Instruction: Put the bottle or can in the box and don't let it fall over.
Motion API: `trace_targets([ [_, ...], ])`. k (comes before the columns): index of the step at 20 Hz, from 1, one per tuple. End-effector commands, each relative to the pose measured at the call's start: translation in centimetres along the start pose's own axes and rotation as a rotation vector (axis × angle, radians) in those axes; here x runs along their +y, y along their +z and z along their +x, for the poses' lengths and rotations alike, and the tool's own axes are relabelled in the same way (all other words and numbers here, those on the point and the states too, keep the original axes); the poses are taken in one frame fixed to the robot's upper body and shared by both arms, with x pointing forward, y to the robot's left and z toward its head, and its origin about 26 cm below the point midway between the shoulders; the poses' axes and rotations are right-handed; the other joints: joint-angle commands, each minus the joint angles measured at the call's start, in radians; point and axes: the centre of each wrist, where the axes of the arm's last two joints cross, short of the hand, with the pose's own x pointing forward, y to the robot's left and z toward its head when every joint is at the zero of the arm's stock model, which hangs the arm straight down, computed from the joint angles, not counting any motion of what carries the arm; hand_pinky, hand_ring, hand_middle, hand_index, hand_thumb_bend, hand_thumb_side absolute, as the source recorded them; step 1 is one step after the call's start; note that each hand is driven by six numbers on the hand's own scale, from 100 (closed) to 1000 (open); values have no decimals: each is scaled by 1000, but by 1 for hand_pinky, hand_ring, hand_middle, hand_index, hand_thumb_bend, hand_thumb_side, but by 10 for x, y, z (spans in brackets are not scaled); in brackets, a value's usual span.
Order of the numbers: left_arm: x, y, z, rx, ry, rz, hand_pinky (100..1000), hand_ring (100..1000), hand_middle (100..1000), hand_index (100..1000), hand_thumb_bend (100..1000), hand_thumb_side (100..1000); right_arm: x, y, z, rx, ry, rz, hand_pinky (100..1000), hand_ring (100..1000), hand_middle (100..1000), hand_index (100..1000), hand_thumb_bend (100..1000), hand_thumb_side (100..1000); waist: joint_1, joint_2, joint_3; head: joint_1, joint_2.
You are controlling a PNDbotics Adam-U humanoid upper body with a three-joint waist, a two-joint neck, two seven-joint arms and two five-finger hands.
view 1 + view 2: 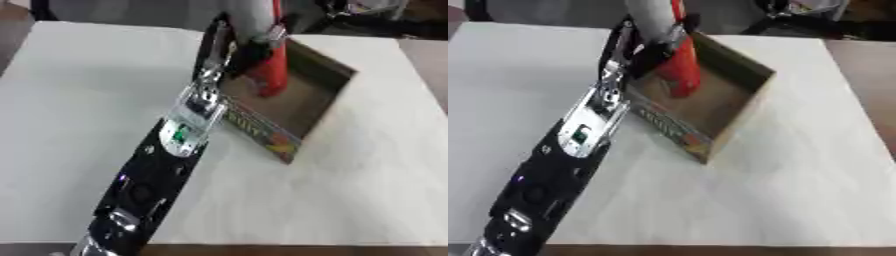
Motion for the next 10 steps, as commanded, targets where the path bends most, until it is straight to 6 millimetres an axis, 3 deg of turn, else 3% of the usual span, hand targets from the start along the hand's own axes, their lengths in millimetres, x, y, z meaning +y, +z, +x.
trace_targets([
  [1, 1, -3, 2, -23, -78, -1, 926, 869, 835, 890, 797, 695, -2, -3, 9, -25, -4, 4, 799, 803, 812, 927, 100, 823, -4, -15, 2, -6, 4],
  [10, 16, -3, 0, -27, -164, 0, 927, 868, 830, 870, 706, 622, -6, -2, 7, -18, -1, 3, 797, 800, 810, 925, 100, 820, -4, -30, 20, -11, 7],
])
